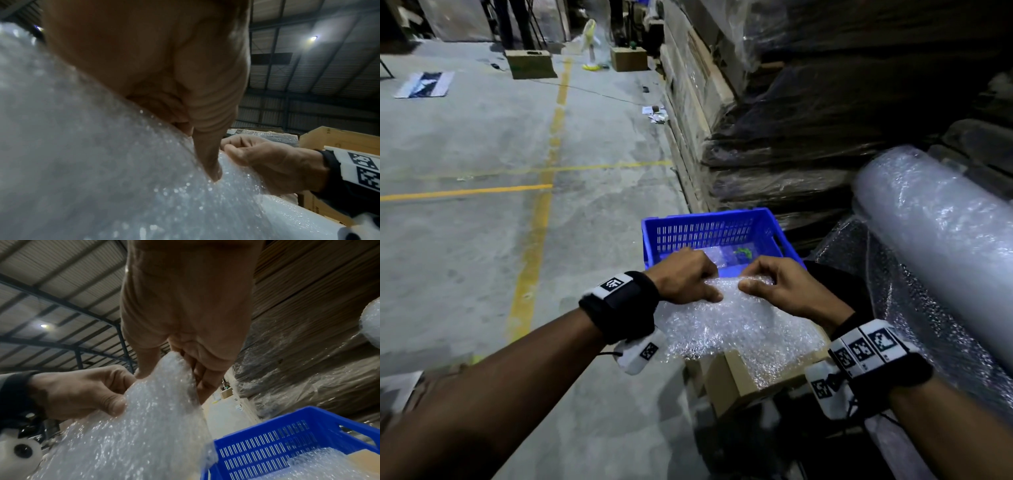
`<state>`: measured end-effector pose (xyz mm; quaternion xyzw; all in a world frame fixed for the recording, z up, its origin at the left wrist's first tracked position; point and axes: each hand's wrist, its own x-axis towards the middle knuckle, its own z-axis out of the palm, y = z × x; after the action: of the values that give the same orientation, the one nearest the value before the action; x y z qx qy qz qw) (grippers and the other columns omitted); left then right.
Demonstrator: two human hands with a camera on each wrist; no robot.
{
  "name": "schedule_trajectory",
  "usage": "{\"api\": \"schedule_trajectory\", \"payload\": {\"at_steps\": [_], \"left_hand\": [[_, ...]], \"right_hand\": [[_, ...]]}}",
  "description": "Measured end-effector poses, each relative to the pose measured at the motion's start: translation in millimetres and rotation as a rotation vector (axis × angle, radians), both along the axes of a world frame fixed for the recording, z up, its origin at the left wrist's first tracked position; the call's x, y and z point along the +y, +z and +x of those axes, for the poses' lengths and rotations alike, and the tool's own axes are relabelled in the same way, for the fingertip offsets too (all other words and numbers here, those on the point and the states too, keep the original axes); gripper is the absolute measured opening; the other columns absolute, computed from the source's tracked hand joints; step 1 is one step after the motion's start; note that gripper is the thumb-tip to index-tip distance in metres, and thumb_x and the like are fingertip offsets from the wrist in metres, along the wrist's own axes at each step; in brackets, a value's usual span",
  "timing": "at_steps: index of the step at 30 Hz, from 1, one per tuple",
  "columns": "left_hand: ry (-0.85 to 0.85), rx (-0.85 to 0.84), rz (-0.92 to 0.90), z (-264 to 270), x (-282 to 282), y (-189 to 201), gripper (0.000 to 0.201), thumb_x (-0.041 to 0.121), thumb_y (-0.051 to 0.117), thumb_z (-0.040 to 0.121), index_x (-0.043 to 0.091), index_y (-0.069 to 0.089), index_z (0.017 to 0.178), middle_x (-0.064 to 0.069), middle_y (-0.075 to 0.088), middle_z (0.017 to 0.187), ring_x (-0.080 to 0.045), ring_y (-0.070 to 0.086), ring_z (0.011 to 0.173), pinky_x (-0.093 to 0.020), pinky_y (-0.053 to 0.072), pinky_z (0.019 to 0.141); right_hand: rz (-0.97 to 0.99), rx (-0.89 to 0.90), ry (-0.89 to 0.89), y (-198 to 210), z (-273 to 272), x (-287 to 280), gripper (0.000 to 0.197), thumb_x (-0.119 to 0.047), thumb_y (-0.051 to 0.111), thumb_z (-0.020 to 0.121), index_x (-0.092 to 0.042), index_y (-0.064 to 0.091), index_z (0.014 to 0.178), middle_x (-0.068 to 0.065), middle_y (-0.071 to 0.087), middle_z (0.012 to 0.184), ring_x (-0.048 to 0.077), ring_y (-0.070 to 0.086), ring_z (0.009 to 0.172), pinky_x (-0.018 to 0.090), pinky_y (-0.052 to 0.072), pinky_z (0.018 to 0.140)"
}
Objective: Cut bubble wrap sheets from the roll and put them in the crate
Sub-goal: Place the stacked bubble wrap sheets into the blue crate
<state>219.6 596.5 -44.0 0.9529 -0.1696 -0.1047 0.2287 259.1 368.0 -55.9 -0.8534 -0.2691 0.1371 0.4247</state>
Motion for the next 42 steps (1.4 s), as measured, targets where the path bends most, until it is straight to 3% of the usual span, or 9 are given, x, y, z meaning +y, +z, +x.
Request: {"api": "schedule_trajectory", "payload": {"at_steps": [7, 13, 17, 21, 23, 27, 33, 39, 42], "left_hand": [[0.087, 0.065, -0.083, 47, 14, 3, 0.031, 0.041, 0.076, 0.085, 0.013, 0.067, 0.075, 0.006, 0.056, 0.058, -0.003, 0.047, 0.052, -0.025, 0.033, 0.053], [0.185, 0.129, -0.222, 95, 43, 9, 0.028, 0.035, 0.084, 0.079, 0.019, 0.069, 0.096, 0.014, 0.062, 0.073, 0.002, 0.056, 0.064, -0.018, 0.042, 0.062], [0.474, 0.222, -0.588, 108, 62, -8, 0.056, 0.015, 0.090, 0.071, 0.008, 0.060, 0.117, -0.010, 0.068, 0.089, -0.020, 0.062, 0.079, -0.033, 0.050, 0.076], [0.742, 0.202, -0.917, 122, 49, -29, 0.055, -0.001, 0.078, 0.081, 0.009, 0.050, 0.127, -0.008, 0.056, 0.077, -0.023, 0.058, 0.071, -0.039, 0.052, 0.067], [0.821, 0.161, -0.988, 132, 41, -35, 0.056, -0.001, 0.073, 0.086, 0.014, 0.044, 0.131, -0.005, 0.052, 0.078, -0.021, 0.056, 0.070, -0.034, 0.049, 0.058], [0.904, -0.011, -0.965, 154, 37, -50, 0.055, 0.001, 0.069, 0.088, 0.021, 0.032, 0.123, -0.005, 0.049, 0.085, -0.019, 0.050, 0.066, -0.030, 0.043, 0.050], [0.838, -0.174, -0.707, 195, 48, -88, 0.020, -0.003, 0.066, 0.082, 0.011, 0.053, 0.088, -0.003, 0.059, 0.082, -0.002, 0.050, 0.062, -0.023, 0.041, 0.064], [0.859, 0.125, -0.707, 245, 72, -157, 0.031, 0.013, 0.081, 0.080, 0.023, 0.054, 0.093, -0.007, 0.056, 0.102, -0.021, 0.055, 0.067, -0.027, 0.053, 0.060], [0.801, 0.308, -0.682, 262, 87, -215, 0.052, 0.015, 0.082, 0.061, 0.039, 0.047, 0.090, -0.020, 0.049, 0.109, -0.027, 0.055, 0.067, -0.050, 0.058, 0.050]], "right_hand": [[0.236, 0.462, -0.007, -4, 41, -9, 0.032, -0.003, 0.073, 0.086, -0.004, 0.065, 0.117, 0.006, 0.077, 0.102, 0.017, 0.072, 0.093, 0.026, 0.058, 0.077], [0.307, 0.392, -0.125, -12, 107, -10, 0.020, -0.006, 0.074, 0.085, -0.009, 0.070, 0.104, 0.005, 0.077, 0.090, 0.012, 0.069, 0.076, 0.022, 0.052, 0.066], [0.402, 0.429, -0.214, -25, 150, -19, 0.021, -0.004, 0.072, 0.083, -0.005, 0.068, 0.104, 0.001, 0.077, 0.084, 0.008, 0.069, 0.072, 0.019, 0.053, 0.065], [0.336, 0.389, -0.296, -41, 180, -12, 0.038, -0.019, 0.079, 0.081, 0.004, 0.065, 0.107, 0.002, 0.067, 0.074, 0.013, 0.055, 0.061, 0.020, 0.040, 0.051], [0.320, 0.333, -0.377, -46, 195, -5, 0.031, -0.022, 0.081, 0.081, -0.009, 0.063, 0.103, -0.003, 0.065, 0.070, 0.008, 0.054, 0.058, 0.019, 0.040, 0.051], [0.183, 0.091, -0.463, -50, 221, 6, 0.061, -0.042, 0.085, 0.075, -0.025, 0.041, 0.115, 0.003, 0.065, 0.083, 0.014, 0.059, 0.069, 0.031, 0.046, 0.064], [0.050, -0.063, -0.373, -61, 256, 32, 0.021, -0.015, 0.073, 0.089, -0.008, 0.059, 0.103, 0.004, 0.062, 0.087, 0.012, 0.056, 0.073, 0.011, 0.040, 0.063], [-0.095, 0.066, -0.390, -99, 297, 66, 0.023, -0.010, 0.072, 0.087, -0.019, 0.059, 0.105, 0.006, 0.063, 0.092, 0.022, 0.060, 0.081, 0.026, 0.043, 0.072], [-0.229, 0.132, -0.395, -130, 311, 83, 0.040, -0.008, 0.078, 0.081, -0.009, 0.059, 0.116, 0.007, 0.061, 0.104, 0.020, 0.057, 0.093, 0.027, 0.040, 0.079]]}}
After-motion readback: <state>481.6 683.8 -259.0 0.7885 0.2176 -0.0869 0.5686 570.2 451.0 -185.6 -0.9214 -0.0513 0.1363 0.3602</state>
